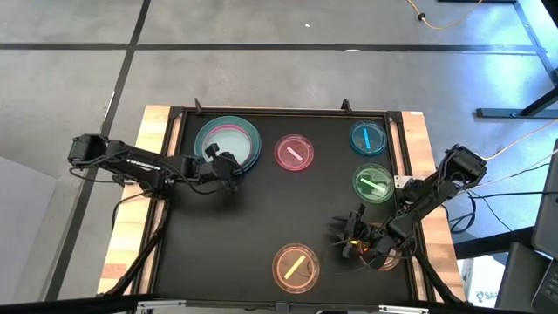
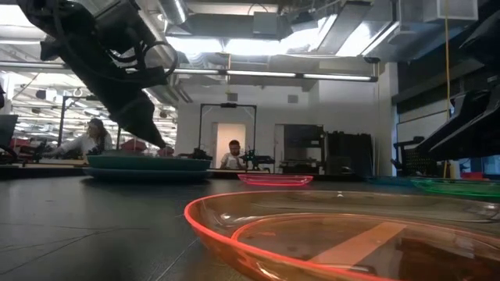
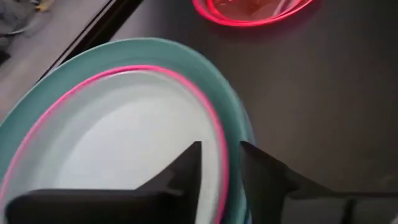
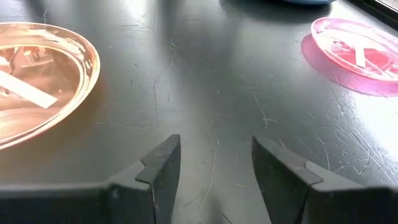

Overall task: Stack plastic plates
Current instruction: Stack the gray plate on top of the pink plate, then stack the left orange transparent plate on top of the gray plate

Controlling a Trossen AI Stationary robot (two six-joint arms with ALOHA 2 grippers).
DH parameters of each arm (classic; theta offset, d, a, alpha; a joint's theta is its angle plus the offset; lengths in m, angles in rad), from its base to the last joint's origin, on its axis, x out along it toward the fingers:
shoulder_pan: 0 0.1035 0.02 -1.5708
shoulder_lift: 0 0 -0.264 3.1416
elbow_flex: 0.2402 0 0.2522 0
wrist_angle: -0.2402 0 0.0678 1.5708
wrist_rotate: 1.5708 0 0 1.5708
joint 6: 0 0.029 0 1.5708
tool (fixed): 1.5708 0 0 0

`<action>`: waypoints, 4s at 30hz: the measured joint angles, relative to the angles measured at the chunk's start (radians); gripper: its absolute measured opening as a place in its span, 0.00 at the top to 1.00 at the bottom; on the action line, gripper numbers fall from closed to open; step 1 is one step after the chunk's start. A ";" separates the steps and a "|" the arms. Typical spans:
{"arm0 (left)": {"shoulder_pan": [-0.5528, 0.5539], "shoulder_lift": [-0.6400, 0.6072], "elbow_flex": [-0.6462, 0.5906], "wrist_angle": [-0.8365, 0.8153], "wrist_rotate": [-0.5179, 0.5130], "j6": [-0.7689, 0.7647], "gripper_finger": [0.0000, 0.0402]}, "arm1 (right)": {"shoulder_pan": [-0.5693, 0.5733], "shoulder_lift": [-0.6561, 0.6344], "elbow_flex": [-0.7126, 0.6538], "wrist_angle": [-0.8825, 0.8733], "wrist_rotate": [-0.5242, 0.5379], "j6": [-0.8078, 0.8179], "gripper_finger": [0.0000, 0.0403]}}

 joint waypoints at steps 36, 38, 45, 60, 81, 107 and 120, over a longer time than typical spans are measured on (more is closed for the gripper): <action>-0.470 0.686 0.561 0.331 0.299 -0.399 0.66 | 0.000 0.000 0.002 0.134 -0.098 -0.191 0.53; -0.482 0.740 0.616 0.297 0.303 -0.416 0.66 | 0.000 0.000 0.002 0.134 -0.099 -0.191 0.53; -0.495 0.848 0.717 0.192 0.275 -0.430 0.66 | 0.000 0.000 0.002 0.134 -0.107 -0.186 0.53; -0.486 0.836 0.718 0.171 0.275 -0.395 0.66 | 0.000 0.000 0.002 0.134 -0.106 -0.184 0.53; -0.466 0.817 0.716 0.041 0.307 -0.384 0.66 | 0.000 0.000 0.002 0.128 -0.101 -0.187 0.53; -0.432 0.800 0.718 0.010 0.323 -0.250 0.99 | 0.000 0.000 0.002 0.125 -0.094 -0.210 0.53; -0.384 0.631 0.716 -0.234 0.278 -0.172 1.00 | 0.000 0.000 0.001 0.126 -0.087 -0.209 0.53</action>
